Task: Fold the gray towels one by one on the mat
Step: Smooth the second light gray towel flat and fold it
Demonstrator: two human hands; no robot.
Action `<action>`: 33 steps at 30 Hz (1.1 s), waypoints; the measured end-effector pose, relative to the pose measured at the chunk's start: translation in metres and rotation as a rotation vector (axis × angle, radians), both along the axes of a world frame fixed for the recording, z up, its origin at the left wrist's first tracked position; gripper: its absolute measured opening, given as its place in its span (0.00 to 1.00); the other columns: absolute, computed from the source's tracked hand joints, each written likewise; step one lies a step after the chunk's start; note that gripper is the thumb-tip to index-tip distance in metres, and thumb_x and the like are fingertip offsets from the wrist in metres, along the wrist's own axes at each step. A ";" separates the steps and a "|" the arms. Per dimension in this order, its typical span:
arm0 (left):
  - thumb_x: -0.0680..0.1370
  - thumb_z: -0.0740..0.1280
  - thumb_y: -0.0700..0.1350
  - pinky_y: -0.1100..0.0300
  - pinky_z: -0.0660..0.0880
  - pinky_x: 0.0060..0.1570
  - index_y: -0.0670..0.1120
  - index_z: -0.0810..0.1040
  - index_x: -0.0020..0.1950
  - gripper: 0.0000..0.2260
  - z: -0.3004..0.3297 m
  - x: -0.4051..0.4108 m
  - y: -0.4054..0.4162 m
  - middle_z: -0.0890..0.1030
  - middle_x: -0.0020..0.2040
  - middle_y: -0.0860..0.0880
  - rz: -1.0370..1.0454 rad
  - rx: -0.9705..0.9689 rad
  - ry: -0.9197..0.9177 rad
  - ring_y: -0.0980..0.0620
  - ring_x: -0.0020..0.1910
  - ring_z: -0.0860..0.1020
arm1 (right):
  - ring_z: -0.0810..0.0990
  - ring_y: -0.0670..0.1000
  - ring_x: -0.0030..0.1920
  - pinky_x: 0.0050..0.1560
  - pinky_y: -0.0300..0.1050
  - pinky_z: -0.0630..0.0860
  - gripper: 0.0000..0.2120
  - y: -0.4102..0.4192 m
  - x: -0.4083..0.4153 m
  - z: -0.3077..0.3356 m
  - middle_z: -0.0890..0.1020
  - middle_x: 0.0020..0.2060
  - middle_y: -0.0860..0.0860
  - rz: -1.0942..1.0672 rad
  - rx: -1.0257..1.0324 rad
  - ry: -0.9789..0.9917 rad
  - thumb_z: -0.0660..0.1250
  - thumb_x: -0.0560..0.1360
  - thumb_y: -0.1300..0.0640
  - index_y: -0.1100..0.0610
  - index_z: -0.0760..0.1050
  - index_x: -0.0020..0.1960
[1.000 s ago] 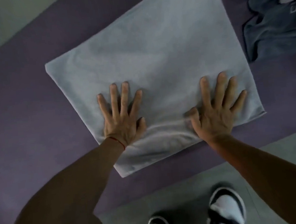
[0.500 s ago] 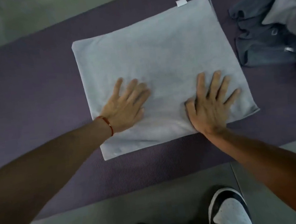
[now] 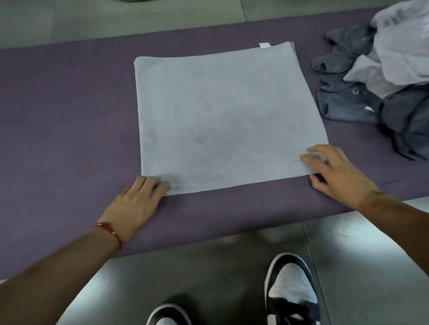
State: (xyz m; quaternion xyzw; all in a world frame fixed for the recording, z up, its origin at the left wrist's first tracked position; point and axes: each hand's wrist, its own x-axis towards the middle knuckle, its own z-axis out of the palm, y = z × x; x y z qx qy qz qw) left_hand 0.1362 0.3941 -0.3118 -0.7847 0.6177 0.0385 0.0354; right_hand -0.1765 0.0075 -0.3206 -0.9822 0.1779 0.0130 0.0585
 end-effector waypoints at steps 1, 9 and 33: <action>0.76 0.60 0.32 0.50 0.82 0.33 0.40 0.78 0.64 0.18 0.002 0.002 -0.001 0.77 0.56 0.40 -0.041 -0.010 -0.035 0.41 0.53 0.78 | 0.71 0.66 0.64 0.54 0.63 0.80 0.24 -0.001 0.000 -0.002 0.72 0.64 0.63 0.004 -0.019 0.002 0.74 0.70 0.65 0.61 0.76 0.66; 0.65 0.67 0.27 0.53 0.79 0.24 0.36 0.82 0.53 0.17 0.013 0.003 -0.026 0.81 0.47 0.39 -0.151 -0.022 -0.072 0.40 0.40 0.80 | 0.68 0.61 0.66 0.59 0.57 0.79 0.41 -0.009 0.005 0.002 0.71 0.65 0.56 0.034 -0.010 0.206 0.65 0.60 0.79 0.58 0.70 0.71; 0.59 0.75 0.30 0.49 0.78 0.34 0.43 0.79 0.46 0.19 0.024 0.017 -0.019 0.77 0.40 0.46 0.002 -0.006 0.059 0.42 0.37 0.78 | 0.72 0.56 0.52 0.52 0.55 0.75 0.20 -0.002 0.004 0.015 0.74 0.54 0.52 -0.158 0.086 0.135 0.72 0.69 0.49 0.55 0.75 0.57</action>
